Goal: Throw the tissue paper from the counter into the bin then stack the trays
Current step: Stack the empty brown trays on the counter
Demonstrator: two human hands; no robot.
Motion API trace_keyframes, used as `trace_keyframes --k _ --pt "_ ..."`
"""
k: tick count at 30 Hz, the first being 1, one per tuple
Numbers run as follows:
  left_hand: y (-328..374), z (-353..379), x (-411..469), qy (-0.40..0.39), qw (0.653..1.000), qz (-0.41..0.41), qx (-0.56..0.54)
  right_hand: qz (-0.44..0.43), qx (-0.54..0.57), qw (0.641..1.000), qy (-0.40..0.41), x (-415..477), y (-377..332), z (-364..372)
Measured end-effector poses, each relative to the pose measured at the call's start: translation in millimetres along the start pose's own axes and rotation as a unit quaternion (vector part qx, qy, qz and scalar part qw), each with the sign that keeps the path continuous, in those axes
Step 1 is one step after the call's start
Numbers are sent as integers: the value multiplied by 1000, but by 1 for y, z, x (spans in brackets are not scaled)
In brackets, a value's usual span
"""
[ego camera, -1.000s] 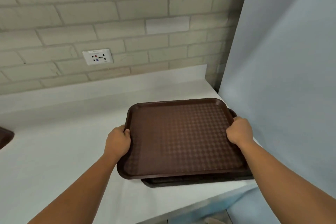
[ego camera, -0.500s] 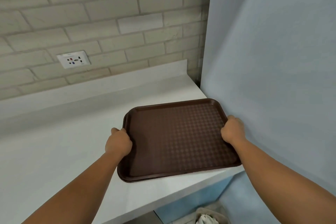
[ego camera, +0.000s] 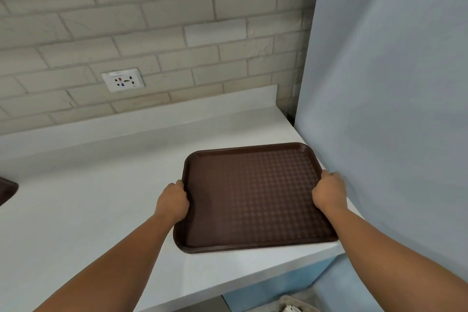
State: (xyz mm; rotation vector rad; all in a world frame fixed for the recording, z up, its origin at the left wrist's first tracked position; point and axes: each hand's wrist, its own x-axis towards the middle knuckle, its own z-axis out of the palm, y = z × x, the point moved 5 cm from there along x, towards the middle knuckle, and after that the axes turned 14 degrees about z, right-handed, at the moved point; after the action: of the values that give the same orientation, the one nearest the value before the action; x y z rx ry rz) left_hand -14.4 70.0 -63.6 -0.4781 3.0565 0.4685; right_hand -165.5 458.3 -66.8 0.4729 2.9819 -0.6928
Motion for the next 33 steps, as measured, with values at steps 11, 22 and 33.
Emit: trace_keyframes --k 11,22,33 --pt "-80 -54 -27 111 986 6 -121 -179 -61 980 62 -110 -140 34" --pt "-317 -140 -128 212 971 -74 -85 -361 28 926 -108 -320 -372 154" --pt "-566 -194 -236 221 939 -262 19 -404 3 886 -229 -501 -536 283"
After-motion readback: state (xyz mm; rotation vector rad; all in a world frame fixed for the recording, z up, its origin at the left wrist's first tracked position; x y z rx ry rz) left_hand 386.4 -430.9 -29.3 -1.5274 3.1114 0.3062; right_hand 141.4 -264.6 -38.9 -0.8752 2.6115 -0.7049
